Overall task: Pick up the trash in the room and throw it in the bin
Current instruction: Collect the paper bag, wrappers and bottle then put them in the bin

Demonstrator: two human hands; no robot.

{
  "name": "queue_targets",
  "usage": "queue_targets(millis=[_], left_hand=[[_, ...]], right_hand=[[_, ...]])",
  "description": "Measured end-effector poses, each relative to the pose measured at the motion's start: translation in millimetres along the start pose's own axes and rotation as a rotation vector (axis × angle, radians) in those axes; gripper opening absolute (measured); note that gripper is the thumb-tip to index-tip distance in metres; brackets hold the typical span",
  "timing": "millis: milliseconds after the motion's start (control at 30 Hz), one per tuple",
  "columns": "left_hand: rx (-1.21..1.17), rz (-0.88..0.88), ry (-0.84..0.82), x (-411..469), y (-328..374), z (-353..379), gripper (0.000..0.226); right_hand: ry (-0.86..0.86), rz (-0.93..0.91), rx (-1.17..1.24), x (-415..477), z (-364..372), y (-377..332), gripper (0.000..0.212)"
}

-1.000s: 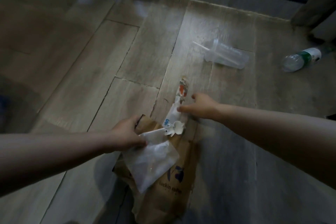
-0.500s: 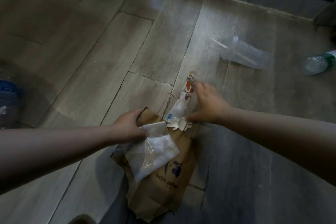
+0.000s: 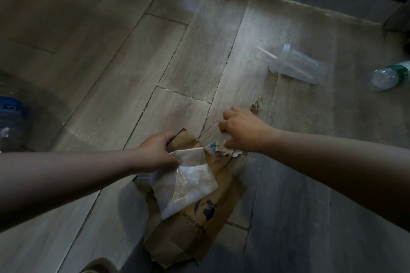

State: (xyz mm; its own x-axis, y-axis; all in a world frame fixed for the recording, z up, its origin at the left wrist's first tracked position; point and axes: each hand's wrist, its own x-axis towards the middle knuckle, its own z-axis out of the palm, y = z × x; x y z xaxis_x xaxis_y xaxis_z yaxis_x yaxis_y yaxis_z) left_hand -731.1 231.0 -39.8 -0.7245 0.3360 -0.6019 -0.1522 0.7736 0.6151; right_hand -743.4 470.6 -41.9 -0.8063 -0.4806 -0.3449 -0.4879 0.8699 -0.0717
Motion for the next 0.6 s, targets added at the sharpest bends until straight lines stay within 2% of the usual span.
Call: queue_targets(millis=[100, 200, 600], left_hand=[[0.001, -0.005, 0.008, -0.8, -1.7, 0.1, 0.052], [0.013, -0.010, -0.004, -1.9, -2.2, 0.5, 0.056], [0.063, 0.000, 0.055, -4.4, -1.6, 2.1, 0.049]], right_hand=[[-0.010, -0.020, 0.017, -6.3, -0.3, 3.9, 0.032], [-0.007, -0.014, 0.010, -11.4, -2.5, 10.8, 0.026], [0.009, 0.035, -0.003, -23.1, -7.3, 25.9, 0.016]])
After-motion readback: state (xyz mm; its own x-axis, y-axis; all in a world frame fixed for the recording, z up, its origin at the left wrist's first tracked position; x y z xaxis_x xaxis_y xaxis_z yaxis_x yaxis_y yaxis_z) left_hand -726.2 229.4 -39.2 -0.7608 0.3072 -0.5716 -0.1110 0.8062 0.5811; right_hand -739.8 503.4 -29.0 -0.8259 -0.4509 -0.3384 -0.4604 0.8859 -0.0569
